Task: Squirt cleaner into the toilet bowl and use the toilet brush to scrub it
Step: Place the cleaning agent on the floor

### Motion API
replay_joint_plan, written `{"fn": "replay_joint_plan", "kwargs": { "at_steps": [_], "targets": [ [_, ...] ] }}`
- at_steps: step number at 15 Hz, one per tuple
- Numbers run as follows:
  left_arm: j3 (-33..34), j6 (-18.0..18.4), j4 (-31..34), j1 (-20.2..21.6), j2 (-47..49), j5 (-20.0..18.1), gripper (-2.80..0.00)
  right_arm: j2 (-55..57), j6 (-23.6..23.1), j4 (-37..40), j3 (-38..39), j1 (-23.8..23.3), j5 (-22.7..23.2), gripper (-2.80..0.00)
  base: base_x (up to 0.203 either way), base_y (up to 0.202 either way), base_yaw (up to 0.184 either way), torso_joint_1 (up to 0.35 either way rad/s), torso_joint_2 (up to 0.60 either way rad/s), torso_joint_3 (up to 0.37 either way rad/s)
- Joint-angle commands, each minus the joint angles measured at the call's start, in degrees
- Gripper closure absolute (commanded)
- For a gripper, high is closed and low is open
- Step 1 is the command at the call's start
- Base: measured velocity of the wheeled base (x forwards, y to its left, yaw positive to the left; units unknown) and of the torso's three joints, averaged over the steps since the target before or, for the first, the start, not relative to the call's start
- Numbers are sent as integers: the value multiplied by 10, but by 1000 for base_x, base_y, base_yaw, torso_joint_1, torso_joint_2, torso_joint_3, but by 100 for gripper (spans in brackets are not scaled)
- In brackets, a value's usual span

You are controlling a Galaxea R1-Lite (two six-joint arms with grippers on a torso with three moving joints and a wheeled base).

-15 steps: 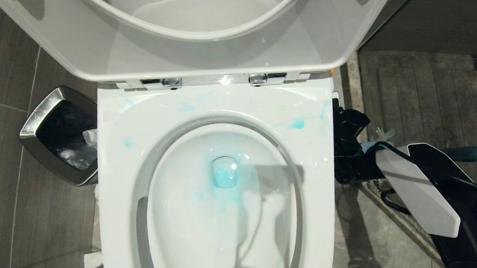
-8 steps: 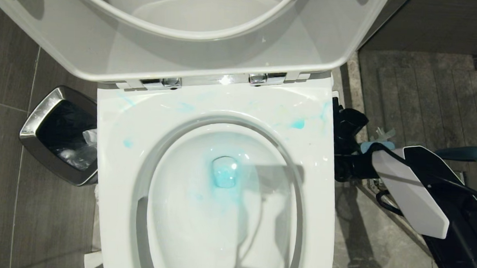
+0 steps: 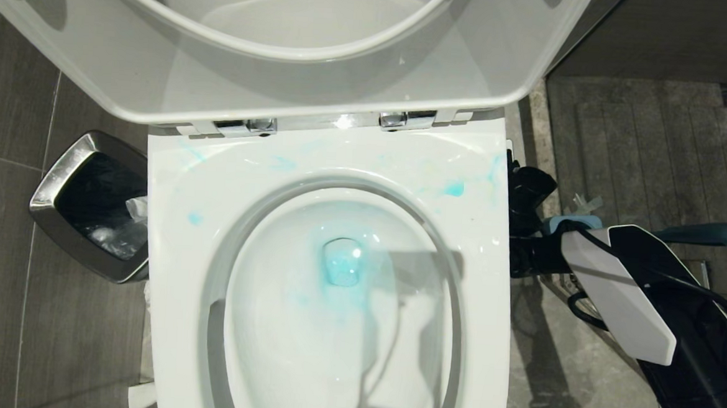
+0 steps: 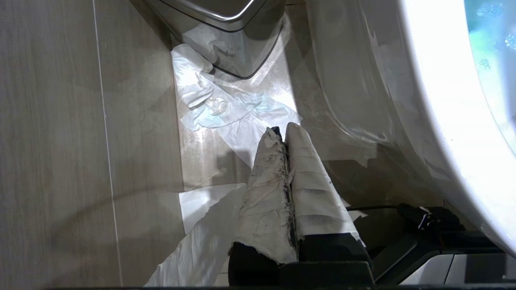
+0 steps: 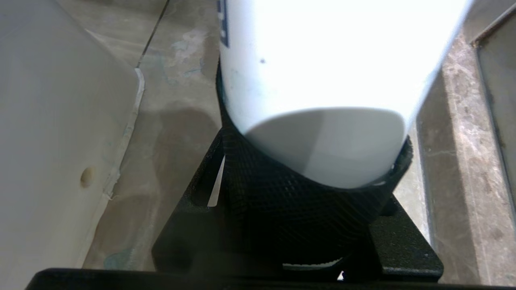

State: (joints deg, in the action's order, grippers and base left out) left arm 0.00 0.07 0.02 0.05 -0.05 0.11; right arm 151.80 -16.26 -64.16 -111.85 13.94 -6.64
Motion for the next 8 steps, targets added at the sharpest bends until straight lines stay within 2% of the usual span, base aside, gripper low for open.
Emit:
{"fn": "replay_joint_plan", "kwargs": {
  "at_steps": [1,8],
  "targets": [
    [1,0,0,0,0,0,0,-3,-1,-7,1,2,0,0,0,0,0,0,0,0],
    [0,0,0,0,0,1,0,-21,-1,-54,44,2,0,0,0,0,0,0,0,0]
  ]
}}
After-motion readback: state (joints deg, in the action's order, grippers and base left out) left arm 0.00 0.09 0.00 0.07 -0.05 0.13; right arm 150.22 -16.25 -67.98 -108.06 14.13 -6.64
